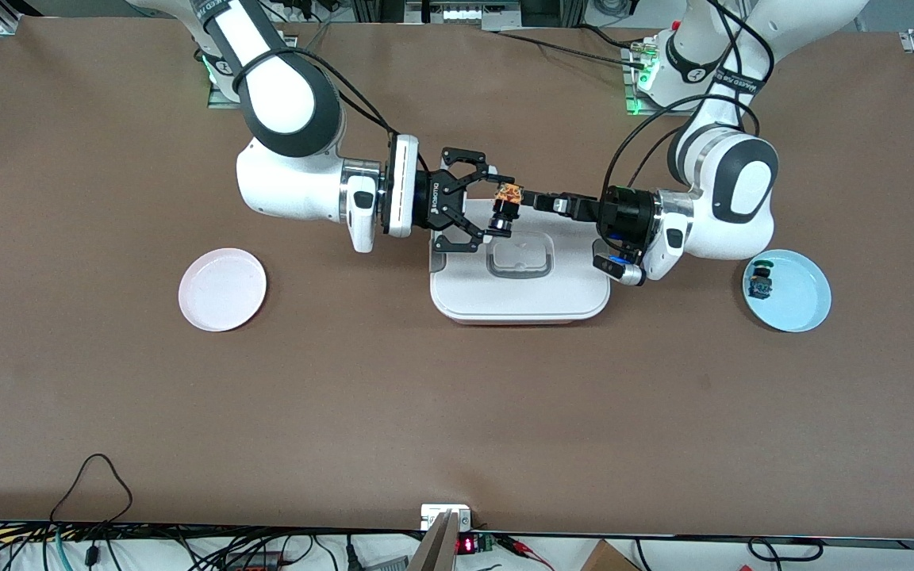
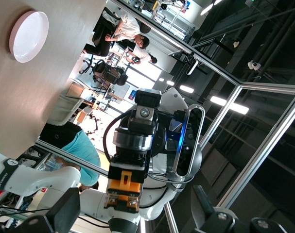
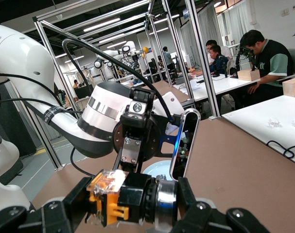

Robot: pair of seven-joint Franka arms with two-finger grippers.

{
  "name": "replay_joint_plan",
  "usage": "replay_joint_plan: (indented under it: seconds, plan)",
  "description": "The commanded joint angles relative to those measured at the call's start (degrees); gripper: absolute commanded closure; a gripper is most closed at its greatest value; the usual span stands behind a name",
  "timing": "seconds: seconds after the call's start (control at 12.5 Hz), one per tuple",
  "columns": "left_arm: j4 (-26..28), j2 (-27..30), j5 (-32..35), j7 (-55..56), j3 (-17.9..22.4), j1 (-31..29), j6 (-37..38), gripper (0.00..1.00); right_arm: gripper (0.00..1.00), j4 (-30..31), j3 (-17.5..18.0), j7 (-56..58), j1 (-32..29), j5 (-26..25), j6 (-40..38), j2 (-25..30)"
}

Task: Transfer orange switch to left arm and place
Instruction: 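Close the left gripper on the switch held by the right gripper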

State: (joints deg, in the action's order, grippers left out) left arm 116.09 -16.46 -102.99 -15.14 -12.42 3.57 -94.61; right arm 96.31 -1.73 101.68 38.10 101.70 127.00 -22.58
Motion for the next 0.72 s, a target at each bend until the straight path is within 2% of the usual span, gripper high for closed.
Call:
replay_joint_plan:
  seconds: [0.0,0.48,0.64]
  plan:
    - [-0.51,-0.33,-1.77,-2.35,-0.06,0.3,-0.49,0.0,0.99,-1.57,0.15,1.41,0.22,1.92,0.0,-1.06]
    - [-0.52,-1.12,-1.86,-8.59,-0.24,0.82,-1.8,0.0,0.99,-1.57,0.15,1.41,0.4,3.15,0.18,-1.06]
    - [-0.52,-1.12,-4.05,-8.86,-0.24,1.96,-1.89,0.0,0.99,-1.57,0.15,1.41,0.4,3.15,0.26,-1.06]
